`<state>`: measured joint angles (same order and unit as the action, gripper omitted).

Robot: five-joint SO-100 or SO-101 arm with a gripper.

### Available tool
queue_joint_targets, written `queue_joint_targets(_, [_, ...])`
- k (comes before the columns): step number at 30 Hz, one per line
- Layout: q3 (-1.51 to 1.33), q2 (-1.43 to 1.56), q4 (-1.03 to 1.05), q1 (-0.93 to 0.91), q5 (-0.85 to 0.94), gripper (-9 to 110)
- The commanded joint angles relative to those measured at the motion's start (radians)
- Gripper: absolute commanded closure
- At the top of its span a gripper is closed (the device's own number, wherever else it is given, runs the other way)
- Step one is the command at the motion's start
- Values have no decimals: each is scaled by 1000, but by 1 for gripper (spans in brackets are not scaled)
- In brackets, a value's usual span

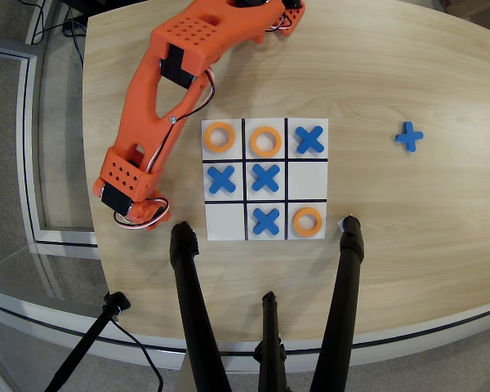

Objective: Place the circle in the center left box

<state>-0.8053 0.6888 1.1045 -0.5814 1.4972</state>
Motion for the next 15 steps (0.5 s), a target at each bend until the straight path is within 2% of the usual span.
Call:
queue_joint_targets(1, [3,-8,18,3,-23,95])
queue_joint_targets(6, [3,-6,38,12,-41,101])
queue_joint_targets(15, [-52,64,89,48,-94,102])
